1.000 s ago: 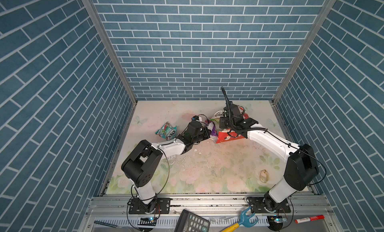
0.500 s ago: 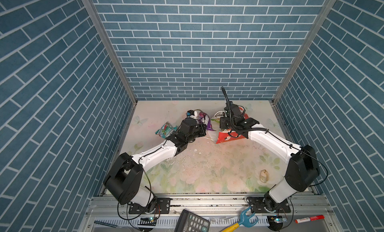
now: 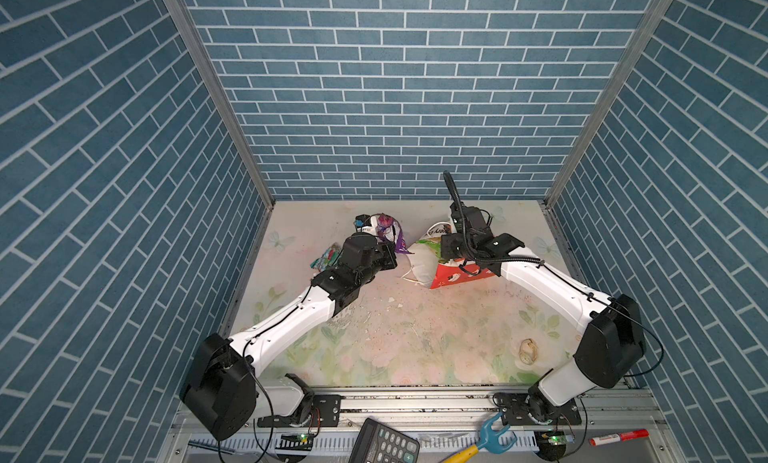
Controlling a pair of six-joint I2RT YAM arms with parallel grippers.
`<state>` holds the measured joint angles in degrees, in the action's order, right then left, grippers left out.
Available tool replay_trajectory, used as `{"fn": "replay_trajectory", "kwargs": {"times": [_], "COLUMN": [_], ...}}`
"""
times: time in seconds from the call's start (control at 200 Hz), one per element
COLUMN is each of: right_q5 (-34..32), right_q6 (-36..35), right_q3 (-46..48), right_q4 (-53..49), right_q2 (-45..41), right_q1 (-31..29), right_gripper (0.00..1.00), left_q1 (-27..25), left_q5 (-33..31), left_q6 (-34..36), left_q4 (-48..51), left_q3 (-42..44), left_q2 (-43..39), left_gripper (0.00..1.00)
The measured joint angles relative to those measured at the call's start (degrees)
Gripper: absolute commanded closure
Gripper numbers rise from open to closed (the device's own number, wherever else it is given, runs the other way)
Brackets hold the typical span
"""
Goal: Take the snacks out of the paper bag
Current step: 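Carry the purple Fox's packet with the left gripper beside the mint packet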
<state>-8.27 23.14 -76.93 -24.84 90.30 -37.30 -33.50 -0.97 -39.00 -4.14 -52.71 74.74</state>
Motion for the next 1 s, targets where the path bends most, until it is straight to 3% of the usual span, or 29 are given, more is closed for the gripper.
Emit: {"fn": "replay_trajectory", "kwargs": {"times": [0.46, 1.0], "right_q5": [-0.44, -1.66], "right_q6": [-4.20, -9.20], "right_q3": [0.37, 6.95], "right_q4": [0.59, 6.23], "right_q2": [-0.98, -4.48], "right_q1": [-0.04, -0.35], "right_gripper": [1.00, 1.00], "left_q1": [18.38, 26.18], "left_q5": [-0.13, -10.14], "left_q6": [1.99, 5.66], "left_q4": [7.89, 14.23], "left_q3": [6.23, 7.67], "left_q2": [-1.95, -4.02], "left_gripper": [1.00, 1.00]}}
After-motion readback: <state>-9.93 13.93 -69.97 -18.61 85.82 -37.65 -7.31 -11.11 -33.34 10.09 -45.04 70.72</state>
